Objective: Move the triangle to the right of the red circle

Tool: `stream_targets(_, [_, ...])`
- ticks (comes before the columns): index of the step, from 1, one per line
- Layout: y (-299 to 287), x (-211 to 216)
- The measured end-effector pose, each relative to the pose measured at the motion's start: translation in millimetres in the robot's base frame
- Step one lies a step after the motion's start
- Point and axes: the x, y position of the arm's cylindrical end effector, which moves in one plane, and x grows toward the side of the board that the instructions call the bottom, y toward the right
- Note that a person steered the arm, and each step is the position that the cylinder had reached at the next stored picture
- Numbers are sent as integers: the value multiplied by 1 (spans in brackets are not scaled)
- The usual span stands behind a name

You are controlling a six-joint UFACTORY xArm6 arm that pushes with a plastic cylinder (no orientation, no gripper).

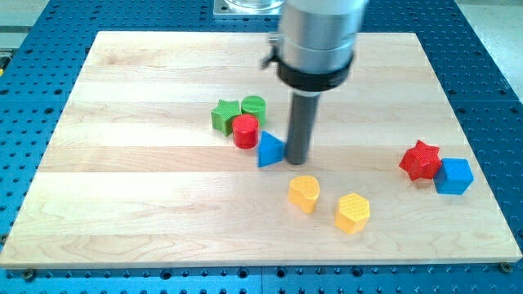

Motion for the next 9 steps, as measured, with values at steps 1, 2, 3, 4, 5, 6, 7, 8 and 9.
stream_targets(1, [-19, 33])
stream_targets(2, [-48, 61])
stream_targets(3, [-71, 52])
stream_targets(4, [-46, 22])
stream_targets(5, [-19, 21])
stream_targets(6, [-17, 3])
stream_targets(7, [-16, -7])
stream_targets(8, [14, -14])
stream_targets(9, [16, -18])
